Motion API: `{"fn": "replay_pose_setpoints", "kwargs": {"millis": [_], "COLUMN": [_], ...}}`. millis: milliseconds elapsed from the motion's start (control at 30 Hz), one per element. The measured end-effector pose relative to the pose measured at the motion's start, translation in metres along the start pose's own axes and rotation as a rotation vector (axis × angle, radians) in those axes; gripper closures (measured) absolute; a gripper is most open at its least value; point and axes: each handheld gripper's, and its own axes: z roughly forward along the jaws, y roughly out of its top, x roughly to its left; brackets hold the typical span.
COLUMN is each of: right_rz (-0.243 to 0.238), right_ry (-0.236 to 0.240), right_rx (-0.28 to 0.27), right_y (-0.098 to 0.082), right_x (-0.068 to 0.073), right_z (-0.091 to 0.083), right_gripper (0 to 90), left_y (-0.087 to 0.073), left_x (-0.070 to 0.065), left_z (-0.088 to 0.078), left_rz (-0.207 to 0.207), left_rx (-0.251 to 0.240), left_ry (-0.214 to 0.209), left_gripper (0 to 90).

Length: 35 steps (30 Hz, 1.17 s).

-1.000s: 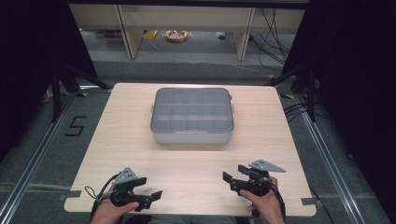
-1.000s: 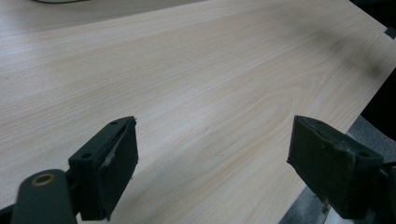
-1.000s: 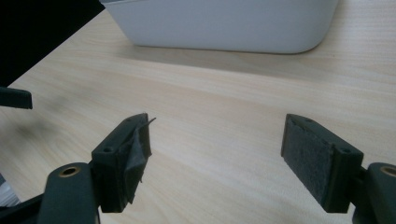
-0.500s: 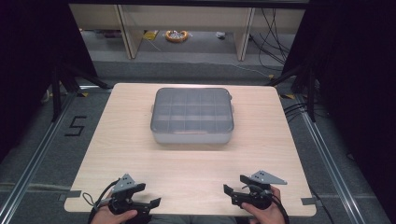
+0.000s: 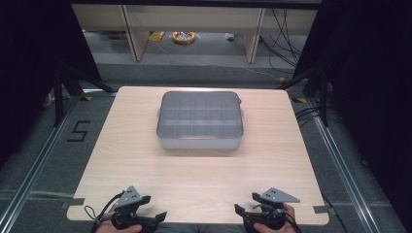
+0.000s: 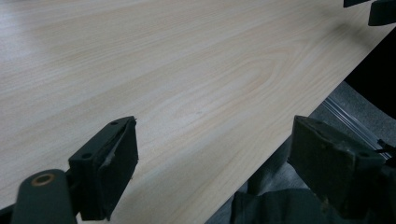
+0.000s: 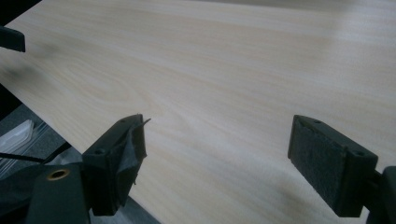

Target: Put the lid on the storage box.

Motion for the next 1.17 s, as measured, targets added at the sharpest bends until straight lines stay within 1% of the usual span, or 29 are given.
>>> {"fn": "replay_pose_setpoints", "kwargs": {"millis": [67, 100, 167, 200, 233, 267, 333, 367, 400, 433, 467, 500, 533, 567, 600, 667, 700, 733, 800, 833, 867, 933, 967, 1000, 1033, 1067, 1100, 1167], "right_rz": [-0.004, -0.042, -0.045, -0.036, -0.006, -0.027, -0.043, -0.043, -0.05, -0.028, -0.028, -0.058, -0.054, -0.052, -0.062, -0.052, -0.054, -0.057, -0.065, -0.035, -0.035, -0.041, -0.04, -0.041, -0.058, -0.057, -0.057, -0.057], "right_ry": [0.007, -0.002, 0.004, 0.004, -0.004, -0.011, -0.015, -0.015, -0.019, -0.029, -0.029, -0.023, -0.002, 0.007, 0.003, -0.009, -0.014, -0.015, -0.027, -0.029, -0.029, -0.027, -0.026, -0.027, -0.018, -0.015, -0.019, -0.019], "right_rx": [-0.007, -0.01, -0.011, -0.006, 0.002, 0.001, 0.005, 0.005, 0.004, 0.017, 0.017, 0.011, 0.002, 0.016, 0.022, 0.022, 0.016, 0.013, 0.006, 0.016, 0.016, 0.015, 0.015, 0.016, 0.007, 0.008, 0.003, 0.002], "right_y": [-0.001, -0.002, -0.0033, -0.0043, -0.0053, -0.0055, -0.006, -0.006, -0.0067, -0.0071, -0.0071, -0.0067, -0.0071, -0.0068, -0.0066, -0.0072, -0.0074, -0.0076, -0.0081, -0.0087, -0.0087, -0.0086, -0.0086, -0.0087, -0.0087, -0.0088, -0.0086, -0.0085], "right_x": [0.0, -0.0025, -0.0022, -0.0019, 0.0007, -0.0011, -0.0042, -0.0042, -0.0049, -0.0022, -0.0022, -0.0042, -0.0042, -0.0044, -0.0045, -0.0036, -0.0036, -0.0036, -0.0041, -0.0016, -0.0016, -0.0019, -0.002, -0.0023, -0.0046, -0.0048, -0.0052, -0.0056], "right_z": [0.0, -0.0009, -0.0024, -0.0031, -0.0049, -0.0052, -0.0052, -0.0052, -0.0043, -0.006, -0.006, -0.0051, -0.004, -0.0044, -0.005, -0.0056, -0.0057, -0.0058, -0.006, -0.0066, -0.0066, -0.0064, -0.0064, -0.0059, -0.0043, -0.0043, -0.0049, -0.0048], "right_gripper": [20.0, 20.0, 20.0, 20.0, 20.0, 20.0, 20.0, 20.0, 20.1, 20.1, 20.1, 20.2, 20.2, 20.3, 20.3, 20.3, 20.3, 20.3, 20.3, 20.3, 20.3, 20.3, 20.3, 20.3, 20.3, 20.3, 20.4, 20.4], "left_y": [-0.0006, -0.0011, -0.0019, -0.0021, -0.0023, -0.0024, -0.0024, -0.0024, -0.0022, -0.0022, -0.0021, -0.0021, -0.0021, -0.0024, -0.0024, -0.0024, -0.0019, -0.002, -0.0019, -0.0019, -0.0022, -0.002, -0.0023, -0.0022, -0.0021, -0.002, -0.0021, -0.002], "left_x": [-0.0013, -0.0016, -0.0017, -0.0017, -0.0018, -0.002, -0.0022, -0.0021, -0.0006, -0.0001, -0.0001, -0.0003, -0.0003, -0.002, -0.002, -0.0021, 0.0, 0.0005, 0.0007, 0.0008, -0.0009, 0.0001, 0.0, 0.0005, 0.001, 0.0005, 0.0007, 0.0009], "left_z": [-0.0001, -0.0001, -0.0009, -0.0008, -0.0007, -0.0007, -0.0006, -0.0006, -0.0015, -0.002, -0.0021, -0.0022, -0.0022, -0.0008, -0.0007, -0.0006, -0.0022, -0.0022, -0.0023, -0.0022, -0.0005, -0.0008, -0.0002, -0.0005, -0.0009, -0.0008, -0.0006, -0.0003], "left_rz": [-0.004, -0.003, 0.006, 0.008, 0.007, 0.004, -0.004, -0.004, 0.015, 0.023, 0.022, 0.02, 0.021, -0.002, -0.001, -0.003, 0.024, 0.026, 0.025, 0.024, -0.001, 0.004, 0.0, 0.004, 0.008, -0.005, -0.003, -0.011], "left_rx": [-0.005, -0.004, 0.008, 0.011, 0.009, 0.007, 0.004, 0.005, 0.02, 0.026, 0.027, 0.026, 0.025, 0.005, 0.004, 0.004, 0.028, 0.027, 0.03, 0.027, 0.005, 0.012, 0.006, 0.009, 0.016, 0.015, 0.008, 0.002], "left_ry": [-0.001, -0.002, -0.002, 0.003, 0.005, 0.003, 0.009, 0.01, 0.011, 0.013, 0.012, 0.015, 0.015, 0.012, 0.012, 0.012, 0.011, 0.009, 0.011, 0.011, 0.011, 0.015, 0.012, 0.012, 0.01, 0.013, 0.016, 0.014], "left_gripper": [15.2, 15.2, 15.2, 15.2, 15.2, 15.2, 15.2, 15.2, 15.2, 15.2, 15.2, 15.2, 15.2, 15.2, 15.2, 15.2, 15.2, 15.2, 15.2, 15.2, 15.2, 15.2, 15.2, 15.2, 15.2, 15.2, 15.2, 15.2]}}
